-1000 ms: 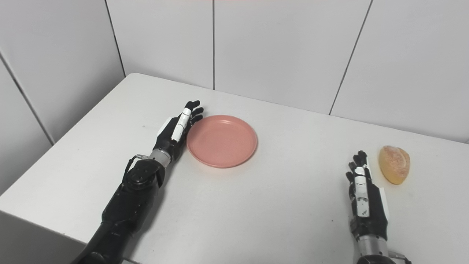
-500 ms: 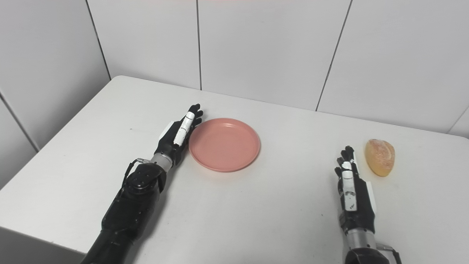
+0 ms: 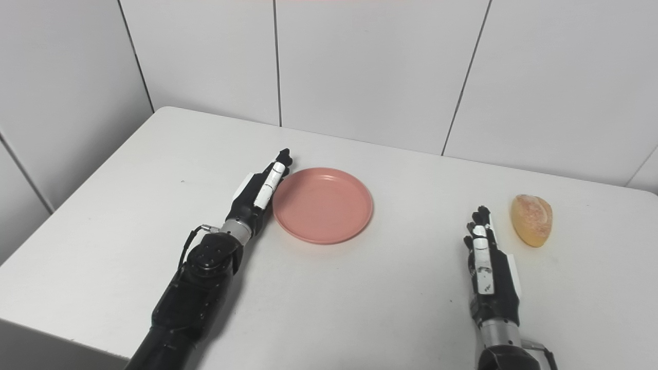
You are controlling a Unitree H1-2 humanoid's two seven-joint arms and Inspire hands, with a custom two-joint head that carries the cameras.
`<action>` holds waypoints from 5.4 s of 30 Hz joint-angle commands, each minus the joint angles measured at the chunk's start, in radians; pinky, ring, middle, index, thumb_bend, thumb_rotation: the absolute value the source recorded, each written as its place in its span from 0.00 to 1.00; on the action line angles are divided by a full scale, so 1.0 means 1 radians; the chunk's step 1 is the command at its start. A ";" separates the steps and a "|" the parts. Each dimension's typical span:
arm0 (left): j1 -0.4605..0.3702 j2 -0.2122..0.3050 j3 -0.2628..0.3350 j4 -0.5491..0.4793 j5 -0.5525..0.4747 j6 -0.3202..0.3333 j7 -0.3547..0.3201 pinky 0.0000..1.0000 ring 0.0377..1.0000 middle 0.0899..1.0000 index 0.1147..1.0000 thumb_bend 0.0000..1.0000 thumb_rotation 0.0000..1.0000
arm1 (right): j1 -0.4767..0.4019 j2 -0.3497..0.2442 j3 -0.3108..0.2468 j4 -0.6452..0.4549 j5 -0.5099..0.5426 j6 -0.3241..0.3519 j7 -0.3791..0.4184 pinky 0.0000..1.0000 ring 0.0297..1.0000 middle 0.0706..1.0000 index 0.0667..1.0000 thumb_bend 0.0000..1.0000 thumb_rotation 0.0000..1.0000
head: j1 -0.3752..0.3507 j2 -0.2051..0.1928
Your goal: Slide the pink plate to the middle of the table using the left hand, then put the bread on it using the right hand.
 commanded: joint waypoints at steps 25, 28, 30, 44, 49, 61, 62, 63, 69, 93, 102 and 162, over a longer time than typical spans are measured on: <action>0.037 -0.081 -0.019 -0.026 -0.096 -0.075 -0.085 0.99 0.98 0.97 0.98 0.68 1.00 | -0.031 0.055 0.042 -0.042 -0.037 -0.023 -0.021 1.00 1.00 1.00 1.00 0.69 0.96 | -0.199 0.008; 0.045 -0.077 -0.029 -0.034 -0.098 -0.078 -0.099 1.00 0.98 0.98 0.99 0.68 1.00 | -0.036 0.062 0.044 -0.035 -0.042 -0.029 -0.024 1.00 1.00 1.00 1.00 0.69 0.95 | -0.218 0.009; 0.051 -0.078 -0.032 -0.040 -0.106 -0.076 -0.108 1.00 0.99 0.98 0.99 0.68 1.00 | -0.039 0.066 0.046 -0.027 -0.047 -0.045 -0.029 1.00 1.00 1.00 1.00 0.69 0.94 | -0.229 0.009; 0.065 -0.071 -0.055 -0.060 -0.118 -0.058 -0.146 1.00 1.00 1.00 1.00 0.74 1.00 | -0.044 0.085 0.058 -0.027 -0.062 -0.037 -0.041 1.00 1.00 1.00 1.00 0.71 0.92 | -0.270 0.013; 0.078 -0.079 -0.068 -0.088 -0.135 -0.039 -0.158 1.00 1.00 1.00 1.00 0.70 1.00 | -0.046 0.084 0.059 -0.028 -0.065 -0.035 -0.040 1.00 1.00 1.00 1.00 0.71 0.92 | -0.268 0.015; 0.078 -0.106 -0.063 -0.079 -0.136 -0.061 -0.148 1.00 1.00 1.00 1.00 0.71 1.00 | -0.044 0.086 0.067 -0.035 -0.081 -0.040 -0.042 1.00 1.00 1.00 0.99 0.72 0.91 | -0.273 0.014; 0.076 -0.108 -0.061 -0.075 -0.134 -0.072 -0.145 1.00 1.00 1.00 1.00 0.70 1.00 | -0.043 0.086 0.068 -0.036 -0.083 -0.039 -0.042 1.00 1.00 1.00 0.99 0.72 0.91 | -0.276 0.013; 0.072 -0.111 -0.060 -0.071 -0.128 -0.079 -0.139 1.00 1.00 1.00 1.00 0.69 1.00 | -0.044 0.086 0.069 -0.037 -0.086 -0.040 -0.043 1.00 1.00 1.00 1.00 0.72 0.91 | -0.279 0.012; 0.036 -0.105 -0.057 -0.015 -0.067 -0.137 -0.100 1.00 1.00 1.00 1.00 0.67 1.00 | -0.050 0.075 0.073 -0.033 -0.118 -0.087 -0.058 1.00 1.00 1.00 1.00 0.70 0.93 | -0.283 0.011; -0.049 -0.107 0.010 0.171 -0.097 -0.261 -0.111 1.00 1.00 1.00 1.00 0.63 1.00 | -0.151 -0.045 0.023 -0.095 -0.439 0.011 -0.229 0.83 0.89 0.90 0.90 0.70 0.50 | -0.316 -0.010; -0.048 -0.098 0.013 0.192 -0.096 -0.271 -0.116 1.00 1.00 1.00 1.00 0.63 1.00 | -0.211 -0.102 0.024 -0.074 -0.594 0.145 -0.274 0.72 0.82 0.86 0.86 0.74 0.34 | -0.334 -0.017; -0.018 -0.108 0.003 0.101 -0.075 -0.251 -0.109 1.00 1.00 1.00 1.00 0.61 1.00 | -0.409 -0.281 0.146 0.410 -0.670 0.085 -0.492 0.28 0.35 0.44 0.47 0.52 0.00 | -0.339 -0.009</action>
